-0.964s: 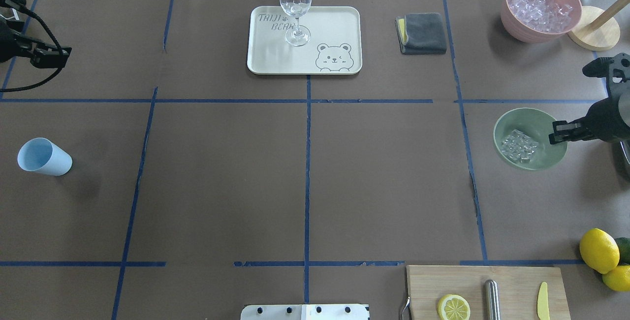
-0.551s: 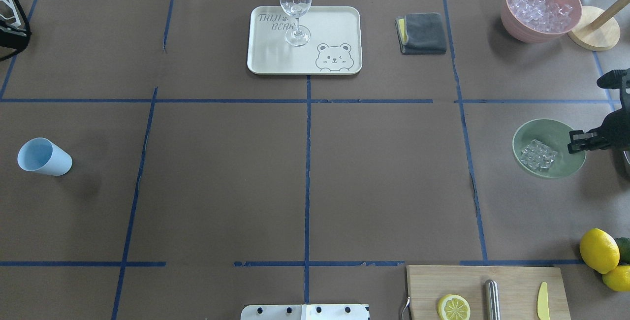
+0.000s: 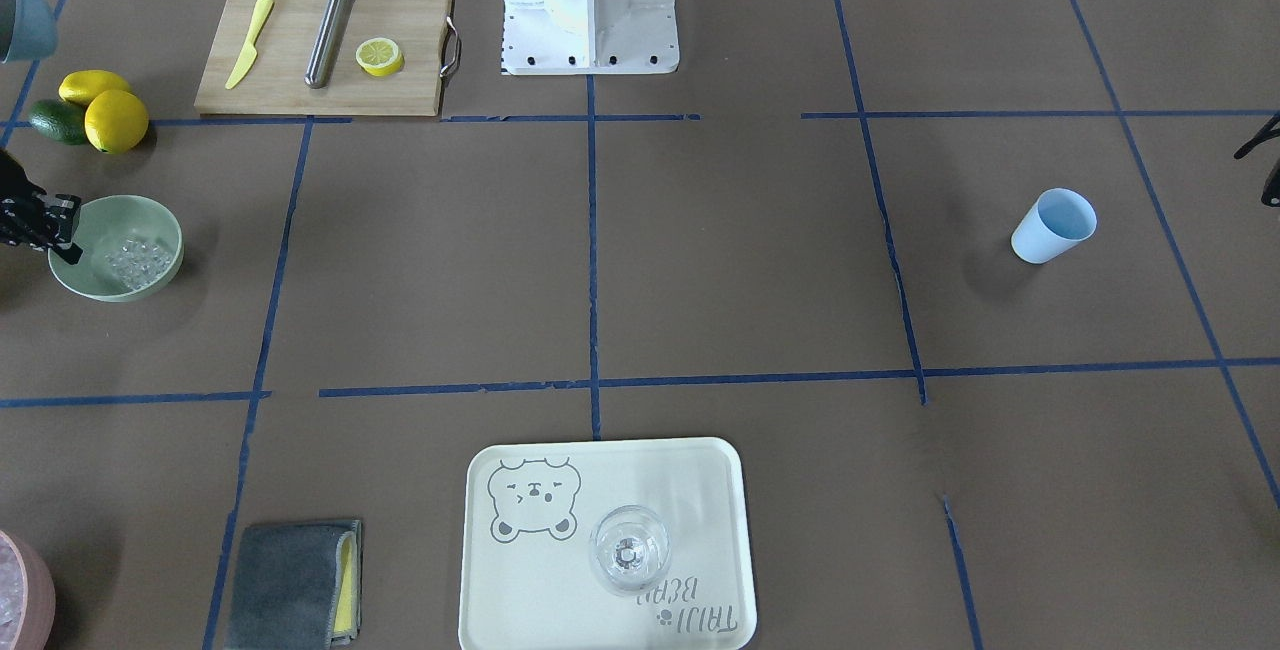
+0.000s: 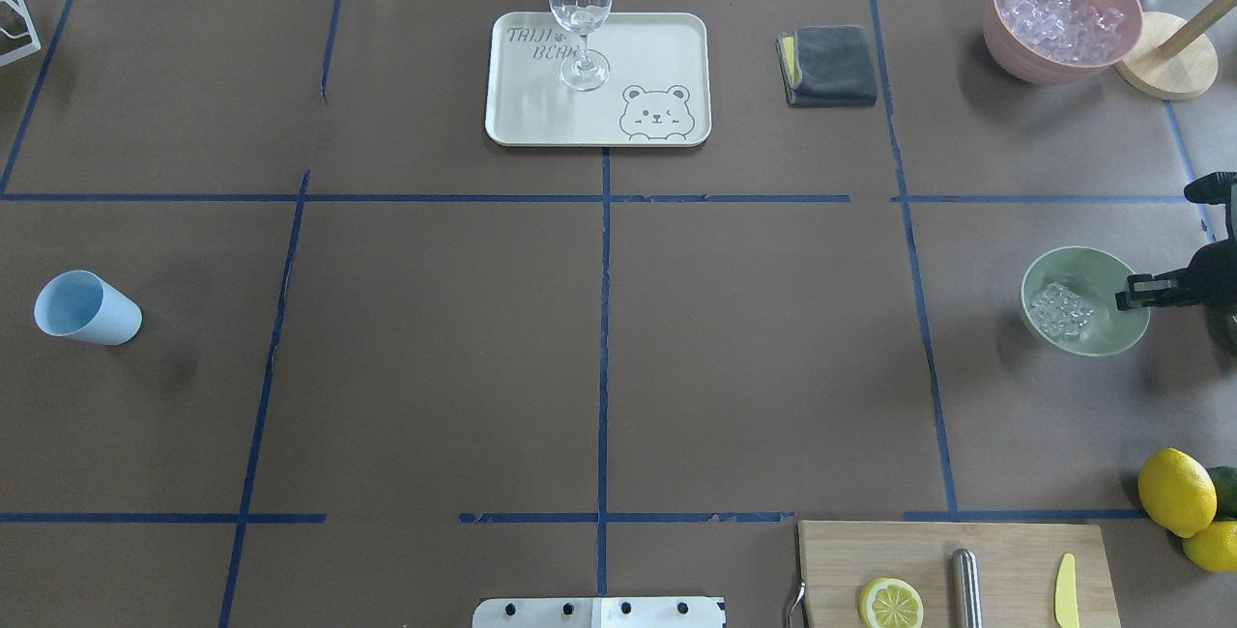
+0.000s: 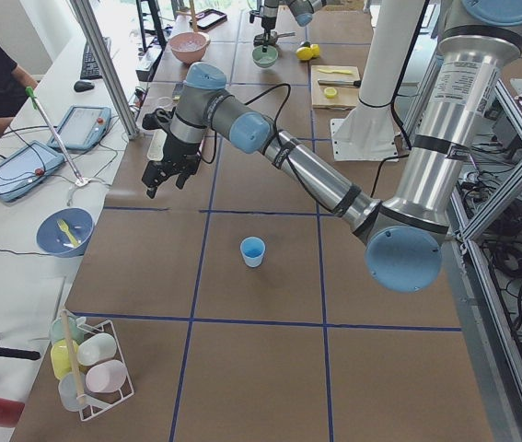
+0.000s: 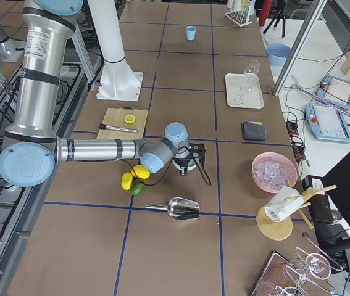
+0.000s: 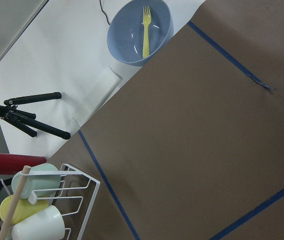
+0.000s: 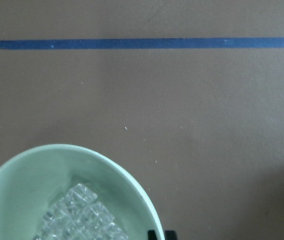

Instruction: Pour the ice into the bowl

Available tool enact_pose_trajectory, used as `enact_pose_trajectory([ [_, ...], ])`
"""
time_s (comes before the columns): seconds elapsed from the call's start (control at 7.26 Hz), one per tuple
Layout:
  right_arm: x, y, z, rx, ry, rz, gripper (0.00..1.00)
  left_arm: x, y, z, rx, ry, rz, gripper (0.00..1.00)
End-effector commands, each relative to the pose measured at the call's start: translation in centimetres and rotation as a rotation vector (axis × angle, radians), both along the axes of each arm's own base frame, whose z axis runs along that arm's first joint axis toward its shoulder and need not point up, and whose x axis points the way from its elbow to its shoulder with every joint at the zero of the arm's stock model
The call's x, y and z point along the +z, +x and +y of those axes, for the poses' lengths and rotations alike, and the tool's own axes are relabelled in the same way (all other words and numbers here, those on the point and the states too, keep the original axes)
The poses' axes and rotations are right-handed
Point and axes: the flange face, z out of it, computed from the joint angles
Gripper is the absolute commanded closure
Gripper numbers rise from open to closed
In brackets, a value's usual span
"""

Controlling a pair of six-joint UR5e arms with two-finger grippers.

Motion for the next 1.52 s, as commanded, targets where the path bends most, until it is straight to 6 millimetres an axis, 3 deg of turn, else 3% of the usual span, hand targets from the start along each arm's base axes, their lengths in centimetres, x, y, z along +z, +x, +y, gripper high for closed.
enact_pose_trajectory([
  [0.0, 0.5, 0.0, 0.1, 0.006, -0.016, -0.005, 0.57, 0.4, -0.7, 0.0, -0.009, -0.010, 0.000, 0.00],
  [0.14, -0.1, -0.3, 0.1, -0.018, -0.022, -0.035, 0.01, 1.3, -1.9, 0.0, -0.016, -0.033, 0.014, 0.00],
  [0.28, -0.4, -0.1, 0.2, -0.025, -0.028, -0.048, 0.00, 3.8, -3.0, -0.7, -0.002, -0.105, 0.069, 0.00],
  [0.55, -0.5, 3.1, -0.9, -0.036, -0.026, -0.028, 0.00, 6.5, -3.2, -0.7, 0.037, -0.140, 0.057, 0.00],
  [0.69, -0.5, 5.4, -1.6, -0.089, 0.014, 0.025, 0.00, 6.9, -3.3, -0.5, 0.038, -0.147, 0.060, 0.00],
  [0.96, -1.9, 12.7, -2.8, -0.197, 0.039, 0.143, 0.00, 7.9, -4.6, 0.0, 0.017, -0.181, 0.058, 0.00],
  [1.1, -2.8, 17.6, -4.6, -0.231, 0.058, 0.170, 0.00, 8.6, -8.1, 0.3, -0.002, -0.227, 0.046, 0.00],
  [1.24, -2.3, 21.0, -4.4, -0.242, 0.042, 0.172, 0.00, 9.6, -9.5, 0.6, 0.034, -0.268, 0.108, 0.00],
  [1.38, -2.3, 23.1, -3.9, -0.219, 0.041, 0.133, 0.00, 12.5, -12.5, 0.4, 0.023, -0.319, 0.172, 0.00],
])
